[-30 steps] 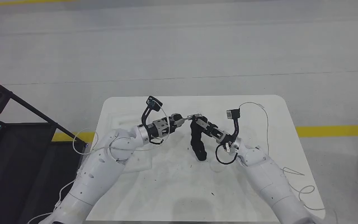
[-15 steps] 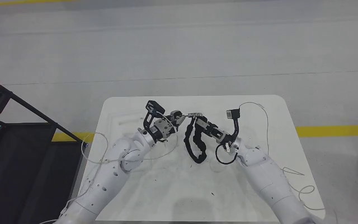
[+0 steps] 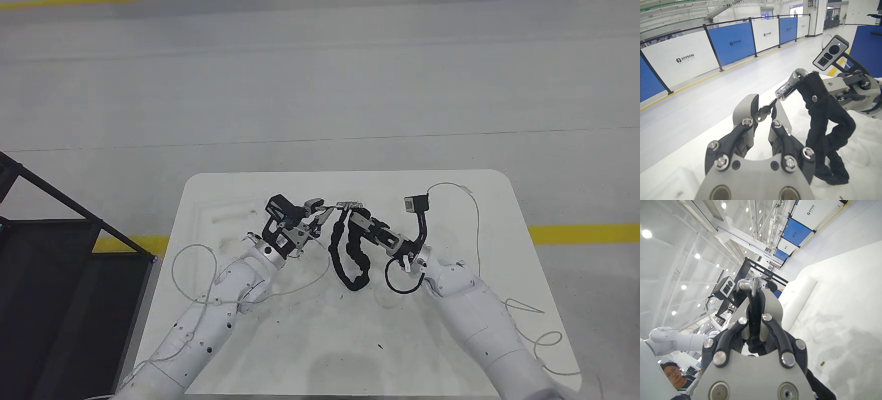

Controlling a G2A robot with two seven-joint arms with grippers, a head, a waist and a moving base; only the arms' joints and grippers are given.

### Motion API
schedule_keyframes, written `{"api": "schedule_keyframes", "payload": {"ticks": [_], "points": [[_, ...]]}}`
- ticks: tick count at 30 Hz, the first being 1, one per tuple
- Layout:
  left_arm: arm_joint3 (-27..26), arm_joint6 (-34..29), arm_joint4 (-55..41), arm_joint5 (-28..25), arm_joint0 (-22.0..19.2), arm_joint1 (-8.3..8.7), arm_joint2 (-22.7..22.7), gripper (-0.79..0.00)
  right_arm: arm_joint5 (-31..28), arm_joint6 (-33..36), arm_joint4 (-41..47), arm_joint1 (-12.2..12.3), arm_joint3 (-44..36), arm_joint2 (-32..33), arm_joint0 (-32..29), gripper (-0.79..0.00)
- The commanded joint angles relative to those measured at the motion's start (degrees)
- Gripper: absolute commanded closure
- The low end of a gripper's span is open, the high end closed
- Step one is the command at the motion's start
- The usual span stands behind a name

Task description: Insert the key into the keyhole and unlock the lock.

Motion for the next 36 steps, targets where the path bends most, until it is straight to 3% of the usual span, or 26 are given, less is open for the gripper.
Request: {"api": "schedule_keyframes", "payload": {"ticks": [1,6,7,8,9,16,23,27,28,30,32,36], "points": [[0.6,0.9,0.5,0.5,0.0,-0.26,0.2,0.0,0.0,0.0,0.0,0.0,0.0,0.0,0.0,0.0],[1.5,2.8,-0.2,-1.4,0.4,-0.59,-0.3,0.0,0.0,0.0,0.0,0.0,0.0,0.0,0.0,0.0],[1.6,2.7,-0.8,-2.5,0.4,-0.59,-0.7,-0.283,0.0,0.0,0.0,0.0,0.0,0.0,0.0,0.0],[1.6,2.8,-1.4,-3.9,0.4,-0.55,-1.0,-0.646,0.0,0.0,0.0,0.0,0.0,0.0,0.0,0.0],[2.1,1.5,-2.1,-6.9,0.5,-0.45,-1.1,-0.785,0.0,0.0,0.0,0.0,0.0,0.0,0.0,0.0],[2.5,-6.2,-11.5,-28.1,0.2,1.38,-7.1,-0.785,1.2,-1.8,-1.1,0.1,-1.6,0.4,-0.8,0.0],[2.8,-14.3,-19.4,-33.1,1.4,2.62,-12.5,-0.785,2.1,-3.8,-2.3,0.8,-4.8,2.3,-2.8,0.0],[5.5,-30.7,-32.3,-45.1,-0.1,3.41,-11.9,-0.785,2.2,-4.9,-3.5,1.1,-5.8,3.5,-3.4,0.0],[7.1,-38.8,-36.5,-47.1,-1.4,3.74,-10.8,-0.785,2.2,-5.7,-4.7,1.2,-6.0,3.8,-3.6,0.0],[7.6,-53.7,-46.5,-45.4,-5.2,4.25,-8.8,-0.785,2.6,-6.6,-5.6,1.2,-7.0,3.7,-4.2,0.0],[6.8,-63.3,-52.5,-42.5,-7.4,4.44,-6.9,-0.785,2.5,-6.8,-6.1,1.2,-8.0,3.5,-4.8,0.0],[5.8,-67.8,-58.0,-37.3,-9.7,4.21,-5.4,-0.785,2.5,-6.4,-7.2,1.3,-9.7,3.1,-5.8,0.0]]}}
